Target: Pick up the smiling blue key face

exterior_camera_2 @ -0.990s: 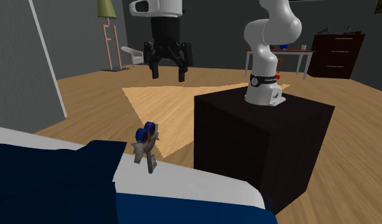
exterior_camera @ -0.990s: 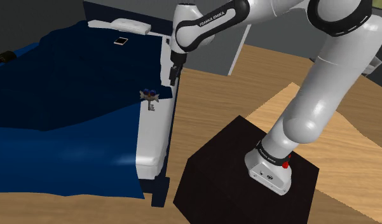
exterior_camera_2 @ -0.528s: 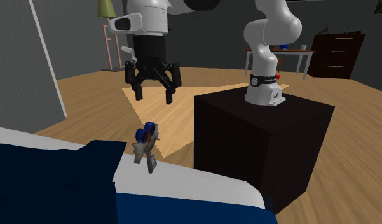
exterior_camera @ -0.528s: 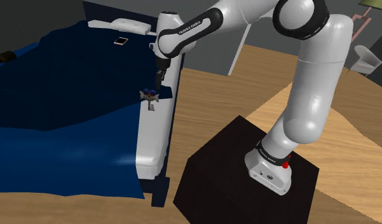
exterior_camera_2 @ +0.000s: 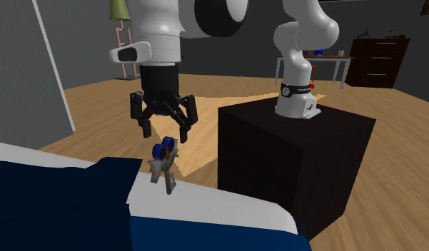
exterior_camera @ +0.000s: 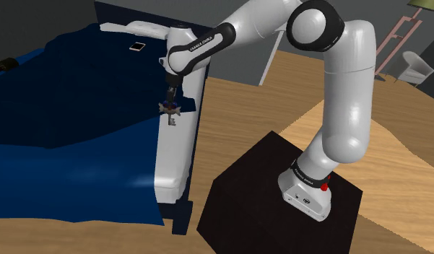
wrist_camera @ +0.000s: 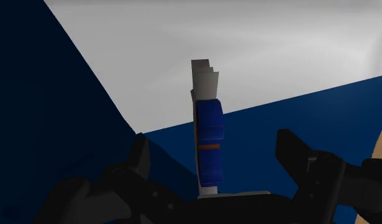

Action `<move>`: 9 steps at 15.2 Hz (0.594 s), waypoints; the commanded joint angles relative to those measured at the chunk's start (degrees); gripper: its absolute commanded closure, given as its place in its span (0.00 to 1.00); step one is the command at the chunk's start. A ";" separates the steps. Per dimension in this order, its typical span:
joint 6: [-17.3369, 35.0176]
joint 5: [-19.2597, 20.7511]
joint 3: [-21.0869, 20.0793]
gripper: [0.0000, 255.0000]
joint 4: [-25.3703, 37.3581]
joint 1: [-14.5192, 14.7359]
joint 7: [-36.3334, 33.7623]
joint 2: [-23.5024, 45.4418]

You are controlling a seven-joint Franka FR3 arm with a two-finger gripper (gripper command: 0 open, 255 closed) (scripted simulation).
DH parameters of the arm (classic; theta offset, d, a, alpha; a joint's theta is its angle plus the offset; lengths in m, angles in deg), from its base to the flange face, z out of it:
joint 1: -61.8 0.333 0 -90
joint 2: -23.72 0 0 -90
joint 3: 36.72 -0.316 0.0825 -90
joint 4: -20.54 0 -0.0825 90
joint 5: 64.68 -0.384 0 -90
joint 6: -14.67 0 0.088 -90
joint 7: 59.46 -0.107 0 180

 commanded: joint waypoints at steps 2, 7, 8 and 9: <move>1.64 0.13 0.09 0.00 -0.03 0.07 0.01 1.58; 1.88 0.14 0.12 1.00 -0.01 0.04 0.06 1.84; 1.88 0.14 0.12 1.00 0.00 0.04 0.06 1.84; 1.87 0.14 0.12 1.00 0.00 0.04 0.06 1.84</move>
